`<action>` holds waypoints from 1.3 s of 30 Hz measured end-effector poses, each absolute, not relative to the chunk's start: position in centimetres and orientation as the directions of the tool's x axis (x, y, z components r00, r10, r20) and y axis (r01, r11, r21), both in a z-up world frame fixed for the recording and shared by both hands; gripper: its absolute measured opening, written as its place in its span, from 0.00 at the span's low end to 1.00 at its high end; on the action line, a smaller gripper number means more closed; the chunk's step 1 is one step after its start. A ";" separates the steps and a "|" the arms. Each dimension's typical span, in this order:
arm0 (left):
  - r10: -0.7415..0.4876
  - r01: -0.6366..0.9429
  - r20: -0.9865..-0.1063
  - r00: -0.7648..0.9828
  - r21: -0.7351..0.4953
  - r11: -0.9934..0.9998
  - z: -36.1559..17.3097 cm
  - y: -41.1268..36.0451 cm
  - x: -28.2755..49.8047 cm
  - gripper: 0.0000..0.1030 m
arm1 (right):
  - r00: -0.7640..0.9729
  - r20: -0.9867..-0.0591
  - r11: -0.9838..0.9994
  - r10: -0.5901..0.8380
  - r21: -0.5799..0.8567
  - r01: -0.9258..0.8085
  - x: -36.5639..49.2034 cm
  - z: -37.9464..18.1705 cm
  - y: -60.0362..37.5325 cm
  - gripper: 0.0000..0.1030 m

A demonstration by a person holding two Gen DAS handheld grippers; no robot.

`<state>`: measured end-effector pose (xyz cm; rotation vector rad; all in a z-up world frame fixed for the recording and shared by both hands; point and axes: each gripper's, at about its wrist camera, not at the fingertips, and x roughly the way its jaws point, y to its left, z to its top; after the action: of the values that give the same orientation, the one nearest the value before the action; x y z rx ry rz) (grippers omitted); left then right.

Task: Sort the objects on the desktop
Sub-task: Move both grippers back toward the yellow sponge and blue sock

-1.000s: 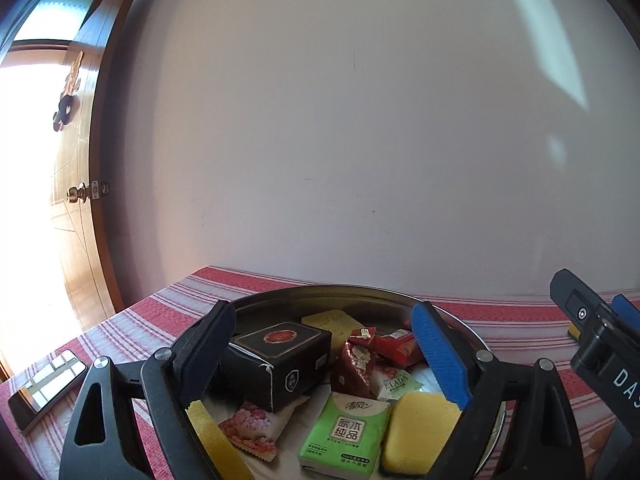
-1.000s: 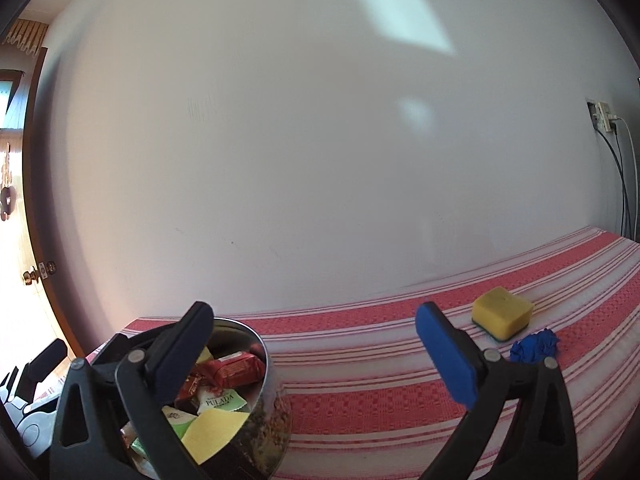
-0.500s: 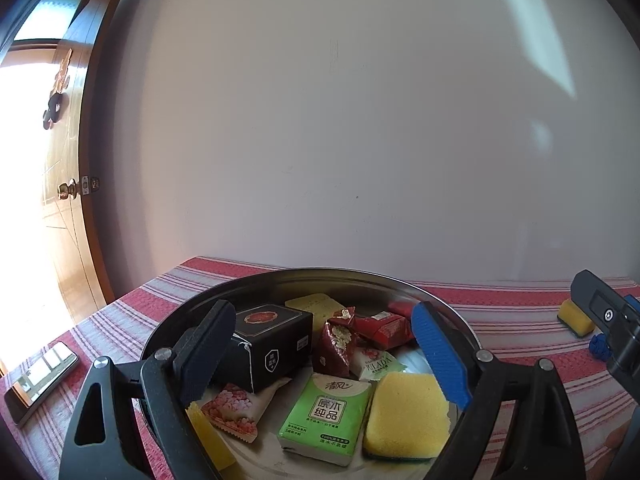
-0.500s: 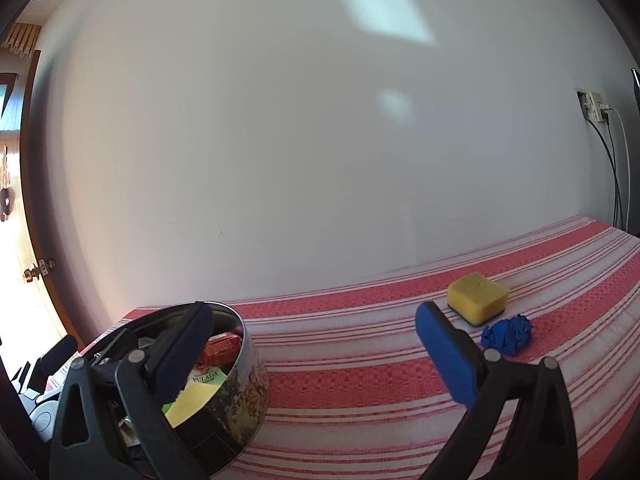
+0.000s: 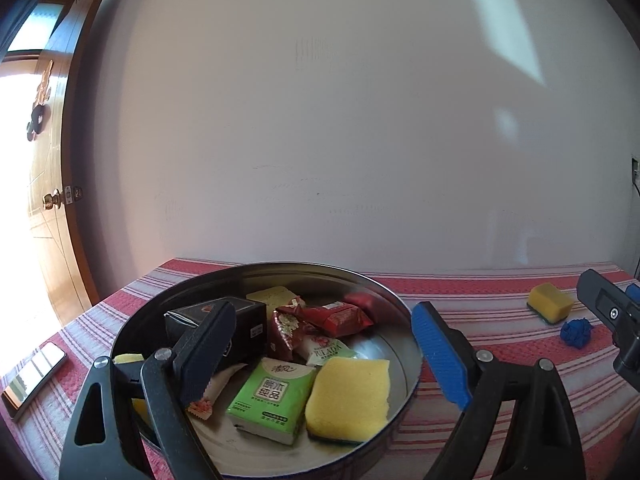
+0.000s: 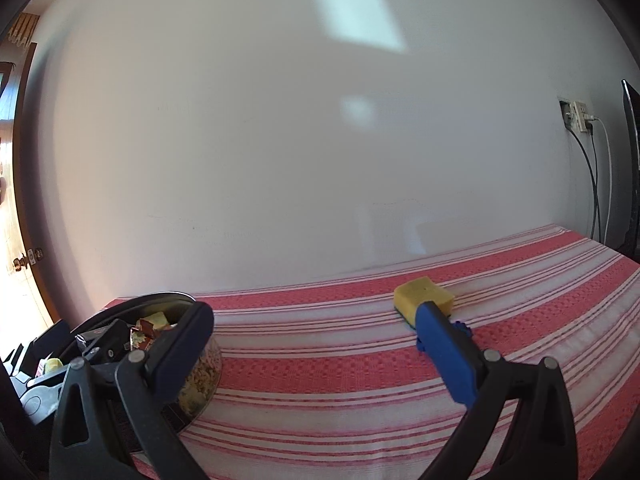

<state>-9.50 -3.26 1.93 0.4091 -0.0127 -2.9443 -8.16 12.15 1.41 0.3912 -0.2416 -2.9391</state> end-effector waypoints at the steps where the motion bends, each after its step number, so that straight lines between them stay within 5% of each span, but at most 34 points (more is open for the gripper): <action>1: -0.159 0.157 -0.272 -0.949 0.032 -0.987 1.9 -2.9 -9.5 0.89 | -0.953 -0.246 -0.974 -0.179 0.180 0.136 -8.1 1.4 12.5 1.00; 18: -0.022 -0.004 -0.320 -0.947 0.080 -0.997 1.8 6.1 -10.4 0.89 | -0.939 -0.344 -0.978 -0.023 0.204 -0.051 -8.9 0.8 23.0 1.00; 33: 0.085 -0.163 -0.520 -0.850 0.106 -0.981 -0.1 13.3 -13.8 0.89 | -0.868 -0.497 -0.976 0.018 0.180 -0.123 -13.3 -0.3 28.1 1.00; 39: 0.148 -0.209 -0.603 -0.784 0.033 -0.977 -1.0 12.7 -15.6 0.89 | -0.801 -0.594 -0.990 -0.077 0.138 -0.007 -16.6 -1.1 26.5 0.91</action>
<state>-15.62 12.75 -0.96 1.0531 -0.1638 -3.1562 -16.57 26.49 -1.06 0.9789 -0.2073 -2.9393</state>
